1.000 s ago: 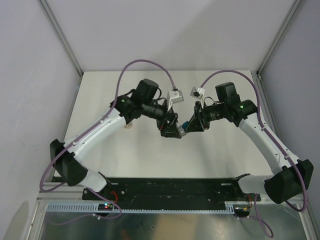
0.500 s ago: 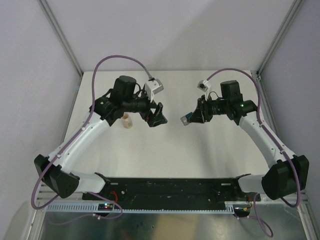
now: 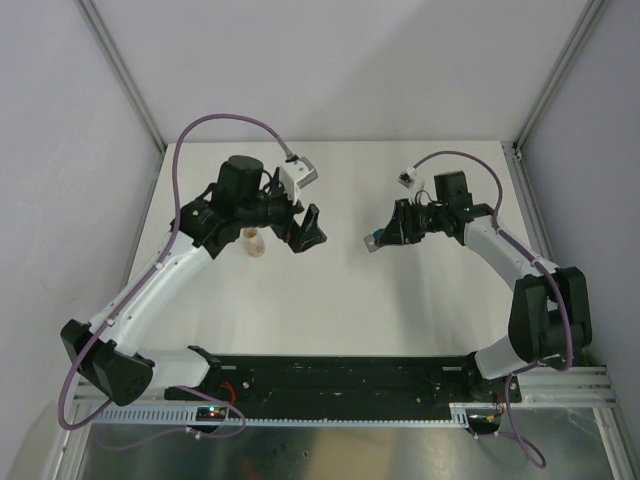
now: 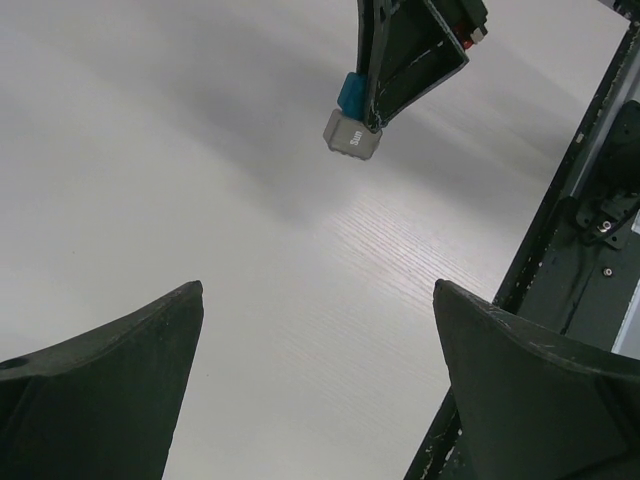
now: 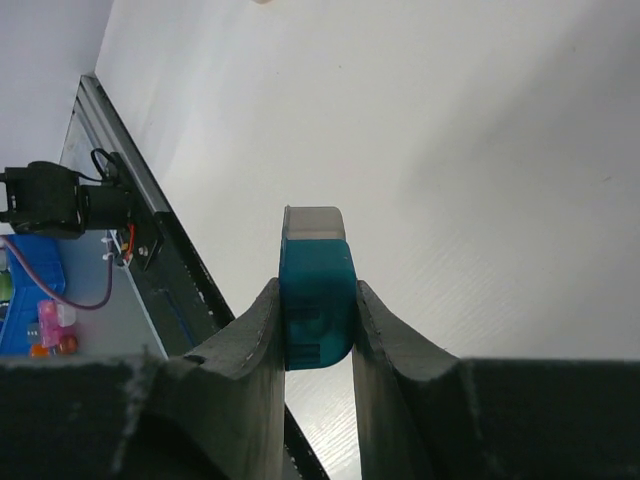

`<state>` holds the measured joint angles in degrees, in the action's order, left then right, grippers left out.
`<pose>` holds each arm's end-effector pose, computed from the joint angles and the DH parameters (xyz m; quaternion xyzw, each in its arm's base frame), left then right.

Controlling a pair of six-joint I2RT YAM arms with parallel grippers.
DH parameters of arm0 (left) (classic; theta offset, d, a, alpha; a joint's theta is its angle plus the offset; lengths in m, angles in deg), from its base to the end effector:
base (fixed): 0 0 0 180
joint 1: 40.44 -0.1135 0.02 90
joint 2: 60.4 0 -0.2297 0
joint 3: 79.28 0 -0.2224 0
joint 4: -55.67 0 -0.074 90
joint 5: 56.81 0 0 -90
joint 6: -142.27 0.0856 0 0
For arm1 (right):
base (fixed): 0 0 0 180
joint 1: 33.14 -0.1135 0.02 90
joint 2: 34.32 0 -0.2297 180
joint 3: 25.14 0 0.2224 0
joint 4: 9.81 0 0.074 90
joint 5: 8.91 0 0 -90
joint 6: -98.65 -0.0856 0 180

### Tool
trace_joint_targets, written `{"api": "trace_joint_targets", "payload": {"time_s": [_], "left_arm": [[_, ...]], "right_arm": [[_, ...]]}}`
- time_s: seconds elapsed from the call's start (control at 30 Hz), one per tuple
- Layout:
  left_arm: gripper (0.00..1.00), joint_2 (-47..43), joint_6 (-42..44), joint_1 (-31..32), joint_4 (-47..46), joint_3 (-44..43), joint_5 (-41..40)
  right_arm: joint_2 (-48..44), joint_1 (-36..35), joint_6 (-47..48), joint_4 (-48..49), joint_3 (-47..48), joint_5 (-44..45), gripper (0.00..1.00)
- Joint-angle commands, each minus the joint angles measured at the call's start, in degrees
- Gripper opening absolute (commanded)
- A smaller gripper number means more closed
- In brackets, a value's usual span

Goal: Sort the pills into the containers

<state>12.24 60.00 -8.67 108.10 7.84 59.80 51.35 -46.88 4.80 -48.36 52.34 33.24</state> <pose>0.2243 -0.1840 0.3295 0.3926 0.7642 -0.2950 0.4181 0.2888 0.1360 0.2151 -0.2222 0.8337 0.4241 0.2753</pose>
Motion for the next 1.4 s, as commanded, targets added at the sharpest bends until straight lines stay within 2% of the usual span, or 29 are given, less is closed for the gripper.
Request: {"api": "trace_joint_targets", "payload": {"time_s": [0.0,0.3,0.73,1.1,1.37], "left_arm": [[1.0,-1.58,-0.93,-0.32,-2.58,0.89,-0.87],[1.0,-2.98,-2.29,-0.3,-5.84,3.79,-2.91],[1.0,-6.42,-3.47,-0.3,-10.06,6.87,-12.99],[1.0,-6.22,-2.88,-0.32,-10.91,7.38,-14.12],[1.0,-4.56,-2.75,-0.36,-11.39,7.52,-13.64]], "right_arm": [[1.76,0.3,-3.46,6.59,-1.86,0.45,0.01],[2.24,0.41,-3.83,8.22,-3.02,1.77,0.01],[-3.3,0.04,-4.9,8.76,-2.47,4.67,0.01],[-7.23,-2.36,-9.38,14.6,-2.11,8.9,0.02],[-2.66,-3.83,-12.19,19.08,-3.82,9.7,0.03]]}}
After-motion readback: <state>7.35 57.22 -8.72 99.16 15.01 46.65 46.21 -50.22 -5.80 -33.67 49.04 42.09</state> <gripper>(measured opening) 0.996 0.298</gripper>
